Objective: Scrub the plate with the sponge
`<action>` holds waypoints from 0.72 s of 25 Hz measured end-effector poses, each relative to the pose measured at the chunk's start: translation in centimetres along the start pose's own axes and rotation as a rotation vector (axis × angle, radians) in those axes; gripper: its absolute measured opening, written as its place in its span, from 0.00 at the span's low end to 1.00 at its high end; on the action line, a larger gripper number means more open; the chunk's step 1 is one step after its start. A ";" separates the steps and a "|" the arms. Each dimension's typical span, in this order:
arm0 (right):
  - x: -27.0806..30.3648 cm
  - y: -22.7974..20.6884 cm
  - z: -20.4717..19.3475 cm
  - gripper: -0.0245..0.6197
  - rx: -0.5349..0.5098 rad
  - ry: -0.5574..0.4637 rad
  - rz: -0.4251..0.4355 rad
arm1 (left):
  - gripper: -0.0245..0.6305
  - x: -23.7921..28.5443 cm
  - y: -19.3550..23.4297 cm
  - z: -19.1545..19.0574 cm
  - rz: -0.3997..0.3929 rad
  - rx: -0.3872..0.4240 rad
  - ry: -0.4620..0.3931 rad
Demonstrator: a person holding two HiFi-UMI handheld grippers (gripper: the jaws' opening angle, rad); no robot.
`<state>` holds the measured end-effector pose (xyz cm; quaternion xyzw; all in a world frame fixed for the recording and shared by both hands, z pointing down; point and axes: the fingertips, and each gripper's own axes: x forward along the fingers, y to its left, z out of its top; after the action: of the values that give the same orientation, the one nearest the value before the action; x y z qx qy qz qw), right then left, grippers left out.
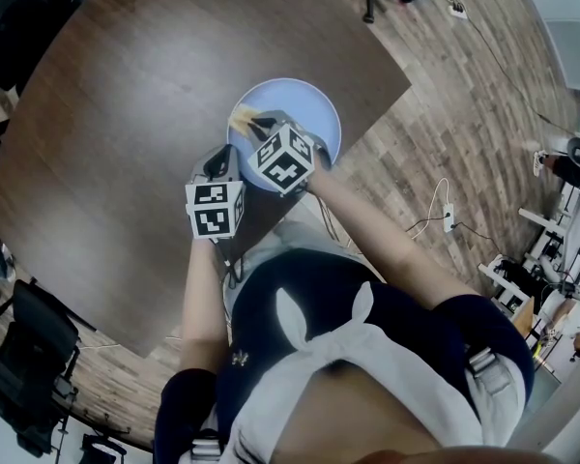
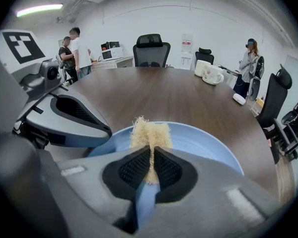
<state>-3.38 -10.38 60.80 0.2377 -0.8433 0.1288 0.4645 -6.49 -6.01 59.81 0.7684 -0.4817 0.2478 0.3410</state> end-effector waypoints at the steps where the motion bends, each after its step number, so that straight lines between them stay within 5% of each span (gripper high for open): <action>1: 0.0 0.1 0.0 0.07 0.003 -0.001 0.007 | 0.05 0.0 0.0 0.0 0.001 0.001 -0.002; 18: -0.5 2.7 -0.7 0.07 -0.007 0.003 0.087 | 0.05 0.0 -0.2 0.2 0.013 0.007 0.001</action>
<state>-4.03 -7.62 60.73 0.1989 -0.8525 0.1464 0.4606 -6.27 -6.12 59.59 0.7663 -0.4857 0.2519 0.3368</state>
